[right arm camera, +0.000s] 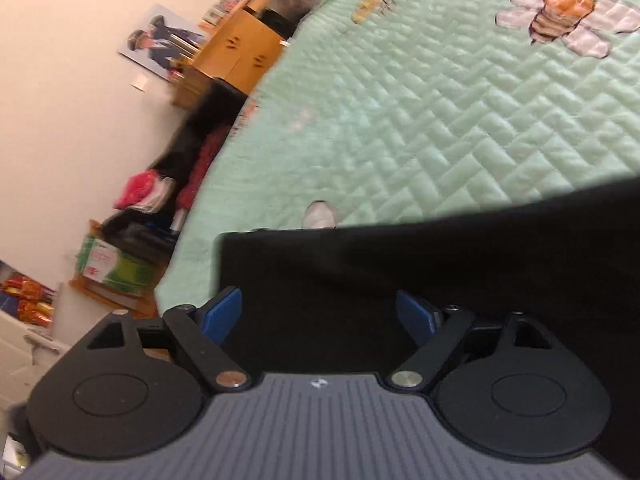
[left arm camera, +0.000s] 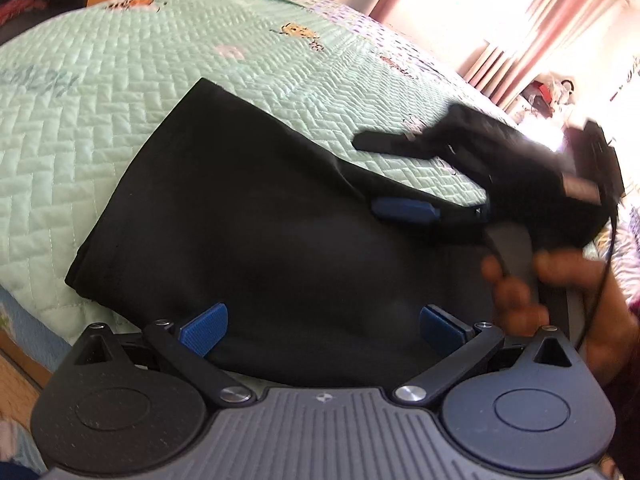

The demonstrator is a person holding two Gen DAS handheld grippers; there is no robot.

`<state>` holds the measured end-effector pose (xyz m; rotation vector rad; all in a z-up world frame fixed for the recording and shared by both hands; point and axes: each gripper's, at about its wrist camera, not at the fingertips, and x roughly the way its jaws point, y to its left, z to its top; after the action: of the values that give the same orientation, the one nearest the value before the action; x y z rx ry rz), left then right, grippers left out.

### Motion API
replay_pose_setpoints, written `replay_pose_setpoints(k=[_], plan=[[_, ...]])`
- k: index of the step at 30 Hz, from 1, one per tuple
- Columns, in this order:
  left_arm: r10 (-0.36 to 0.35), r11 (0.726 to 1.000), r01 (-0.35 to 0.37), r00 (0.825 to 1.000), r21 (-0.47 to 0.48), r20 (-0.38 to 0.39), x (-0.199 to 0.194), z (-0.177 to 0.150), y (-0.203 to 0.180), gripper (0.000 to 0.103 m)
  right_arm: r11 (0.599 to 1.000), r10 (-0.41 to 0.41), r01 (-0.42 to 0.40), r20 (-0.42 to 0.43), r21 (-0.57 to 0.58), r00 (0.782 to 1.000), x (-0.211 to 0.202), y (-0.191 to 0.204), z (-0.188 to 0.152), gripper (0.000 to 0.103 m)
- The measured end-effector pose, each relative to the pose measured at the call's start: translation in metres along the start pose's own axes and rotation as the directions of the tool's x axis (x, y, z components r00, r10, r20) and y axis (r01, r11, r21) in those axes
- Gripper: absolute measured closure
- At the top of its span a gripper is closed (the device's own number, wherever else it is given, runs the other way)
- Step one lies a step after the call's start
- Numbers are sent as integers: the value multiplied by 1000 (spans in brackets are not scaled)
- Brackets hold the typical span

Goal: Fold clothes

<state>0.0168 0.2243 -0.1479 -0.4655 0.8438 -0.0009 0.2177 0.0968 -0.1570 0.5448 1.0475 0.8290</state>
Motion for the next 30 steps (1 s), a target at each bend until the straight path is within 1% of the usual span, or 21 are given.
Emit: replay_pose_setpoints(k=[1, 3, 4, 6, 7, 9, 10, 11, 12, 13, 15, 17, 18, 19, 20, 22, 23, 25, 26, 28, 30], plan=[[0, 1000, 0, 1000, 9, -1, 0, 0, -1, 1, 1000, -7, 7, 3, 10, 1000, 2, 2, 3, 21], [-16, 1000, 16, 1000, -7, -8, -4, 2, 3, 1, 999, -5, 5, 2, 35, 1000, -2, 6, 5, 21], [-24, 1000, 24, 1000, -16, -12, -5, 3, 4, 1, 999, 4, -5, 16, 39, 1000, -7, 9, 3, 21], [-44, 998, 43, 999, -45, -15, -11, 8, 4, 1, 999, 47, -49, 84, 22, 995, -27, 11, -3, 21], [-54, 997, 53, 998, -54, -15, -13, 12, 3, 1, 998, 55, -57, 114, 7, 992, -39, 10, -8, 22], [-77, 996, 77, 997, -48, -14, -12, 22, -4, 1, 999, -28, 34, 165, -36, 986, -65, 8, -19, 22], [-88, 995, 88, 996, -44, -13, -11, 27, -8, 1, 990, -110, 125, 182, -71, 977, -76, 8, -23, 22], [-93, 995, 93, 996, -31, -3, -7, 34, -13, 1, 968, -200, 224, 188, -113, 962, -84, 6, -28, 21], [-99, 995, 99, 995, -17, 7, -3, 40, -18, 1, 943, -269, 299, 194, -146, 943, -92, 0, -32, 21], [-101, 995, 101, 995, -4, 16, 1, 47, -23, 1, 937, -288, 319, 200, -145, 937, -103, -10, -35, 22], [-62, 998, 61, 998, 13, 26, 17, 60, -32, 1, 962, -250, 267, 211, -56, 945, -129, -42, -38, 22], [-17, 999, 16, 1000, 32, 25, 35, 69, -37, 1, 981, -196, 188, 252, 57, 948, -162, -72, -45, 22], [8, 1000, -8, 1000, 8, -1, 43, 70, -33, 1, 981, -189, 170, 273, 93, 943, -179, -83, -48, 22], [33, 999, -33, 999, -16, -26, 51, 71, -29, 1, 979, -196, 169, 292, 115, 936, -195, -94, -51, 22], [53, 998, -55, 997, -35, -48, 58, 71, -25, 1, 973, -221, 189, 307, 133, 925, -211, -105, -54, 22], [56, 998, -57, 998, -26, -30, 57, 71, -25, 1, 945, -322, 284, 328, 161, 888, -244, -131, -60, 22], [66, 998, -66, 997, -22, -33, 57, 71, -28, 1, 928, -370, 329, 335, 174, 866, -261, -145, -63, 28], [93, 996, -94, 995, -10, -39, 55, 73, -35, 1, 912, -405, 342, 376, 224, 833, -302, -168, -74, 39], [109, 994, -109, 993, -9, -40, 51, 72, -39, 1, 904, -421, 342, 397, 257, 815, -323, -177, -80, 37], [111, 994, -111, 993, 9, -48, 46, 70, -59, 1, 881, -471, 381, 463, 279, 751, -363, -184, -94, 32], [58, 996, -54, 997, 75, -58, 49, 69, -92, 1, 841, -539, 465, 512, 278, 669, -398, -184, -104, 32]])
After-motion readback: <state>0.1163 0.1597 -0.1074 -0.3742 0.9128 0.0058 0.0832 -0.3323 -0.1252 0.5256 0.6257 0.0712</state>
